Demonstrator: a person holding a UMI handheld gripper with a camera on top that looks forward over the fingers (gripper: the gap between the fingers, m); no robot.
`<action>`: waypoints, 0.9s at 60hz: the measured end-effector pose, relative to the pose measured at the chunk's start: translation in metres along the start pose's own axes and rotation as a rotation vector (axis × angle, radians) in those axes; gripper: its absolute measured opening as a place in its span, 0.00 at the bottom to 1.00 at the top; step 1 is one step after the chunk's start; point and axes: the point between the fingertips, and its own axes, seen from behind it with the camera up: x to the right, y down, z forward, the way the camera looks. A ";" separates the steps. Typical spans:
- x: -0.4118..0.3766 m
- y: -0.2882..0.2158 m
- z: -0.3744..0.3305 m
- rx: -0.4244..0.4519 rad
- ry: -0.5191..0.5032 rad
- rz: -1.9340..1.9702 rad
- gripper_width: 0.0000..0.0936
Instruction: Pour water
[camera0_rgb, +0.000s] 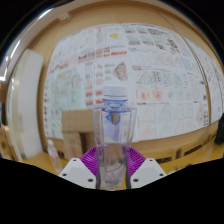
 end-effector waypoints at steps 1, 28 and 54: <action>0.007 0.009 0.000 -0.018 0.016 -0.022 0.35; 0.104 0.206 0.016 -0.283 0.131 -0.125 0.36; 0.105 0.211 -0.022 -0.432 0.205 -0.109 0.91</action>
